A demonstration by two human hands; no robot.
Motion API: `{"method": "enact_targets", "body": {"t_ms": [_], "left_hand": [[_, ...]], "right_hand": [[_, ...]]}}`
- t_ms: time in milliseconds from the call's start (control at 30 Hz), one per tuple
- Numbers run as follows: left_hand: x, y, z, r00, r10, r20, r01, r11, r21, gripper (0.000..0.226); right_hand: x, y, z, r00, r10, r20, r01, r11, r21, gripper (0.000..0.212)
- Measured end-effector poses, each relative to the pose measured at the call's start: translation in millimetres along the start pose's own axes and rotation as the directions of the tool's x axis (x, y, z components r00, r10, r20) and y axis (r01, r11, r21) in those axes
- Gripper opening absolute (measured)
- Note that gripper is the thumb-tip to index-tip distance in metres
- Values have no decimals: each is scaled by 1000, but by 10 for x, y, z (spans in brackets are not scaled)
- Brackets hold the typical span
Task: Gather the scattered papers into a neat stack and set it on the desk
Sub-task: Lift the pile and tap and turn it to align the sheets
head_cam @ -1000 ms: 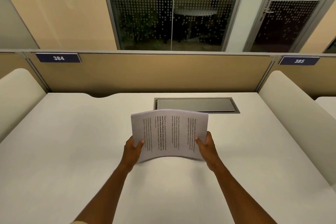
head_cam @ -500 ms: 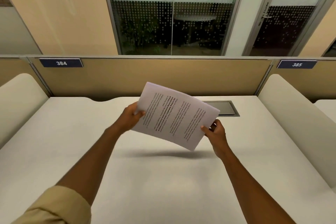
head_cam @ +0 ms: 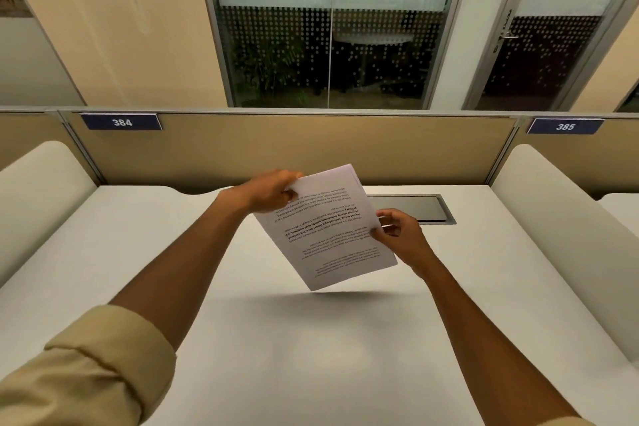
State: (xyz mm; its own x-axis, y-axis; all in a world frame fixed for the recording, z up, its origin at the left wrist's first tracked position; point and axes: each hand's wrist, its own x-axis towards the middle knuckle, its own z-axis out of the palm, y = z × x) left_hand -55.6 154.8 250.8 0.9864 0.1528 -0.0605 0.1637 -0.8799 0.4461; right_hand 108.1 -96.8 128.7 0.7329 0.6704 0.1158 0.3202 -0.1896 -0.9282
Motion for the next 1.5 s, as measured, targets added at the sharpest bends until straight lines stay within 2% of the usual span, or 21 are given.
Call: {"method": "enact_targets", "body": {"t_ms": [133,300,433,567,633,767,833,933,1000,1100,1233,1400,1500], "left_hand": [[82,117,26,999,39,8,-39,998,52,22],[119,183,34,999,36,33,-38,997,63,19],[117,184,25,1000,24,15,-24,1000,-8,19],[79,24,-4,998,-62,15,63,995,-74,16],[12,-120,11,993,-119,-5,116,975,-189,19],[-214,-336,268,967,-236,-95,132,786,-604,26],[-279,-389,553,956,-279,-94,124,671,-731,27],[-300,-356,1026,940,-324,-107,62,469,-881,13],[-304,-276,1260,928,-346,-140,20,422,-906,21],[-298,-140,1499,887,-405,-220,-29,429,-903,25],[-261,-58,1636,808,-490,-326,-41,506,-862,21],[-236,-22,1666,744,-511,-431,-63,589,-806,13],[-263,-46,1752,727,-528,-439,-66,583,-810,16]], "right_hand": [[27,-181,136,998,-51,35,51,999,-13,25],[4,-256,231,999,-43,12,43,999,2,22],[-5,-236,232,1000,-9,-8,9,999,35,24],[-27,-185,204,999,28,-22,-27,998,60,24],[-54,-144,168,998,53,-40,-50,995,83,24],[-116,-56,139,992,110,-63,-97,979,179,20],[-146,-19,161,989,131,-75,-110,967,229,17],[-181,22,235,982,157,-105,-121,948,294,19],[-198,35,307,978,167,-121,-119,937,330,18],[-219,45,415,971,193,-143,-131,924,360,16],[-264,75,510,965,206,-164,-131,916,379,15],[-282,57,568,964,208,-167,-125,905,406,16],[-309,127,623,960,236,-148,-159,901,403,18]]}}
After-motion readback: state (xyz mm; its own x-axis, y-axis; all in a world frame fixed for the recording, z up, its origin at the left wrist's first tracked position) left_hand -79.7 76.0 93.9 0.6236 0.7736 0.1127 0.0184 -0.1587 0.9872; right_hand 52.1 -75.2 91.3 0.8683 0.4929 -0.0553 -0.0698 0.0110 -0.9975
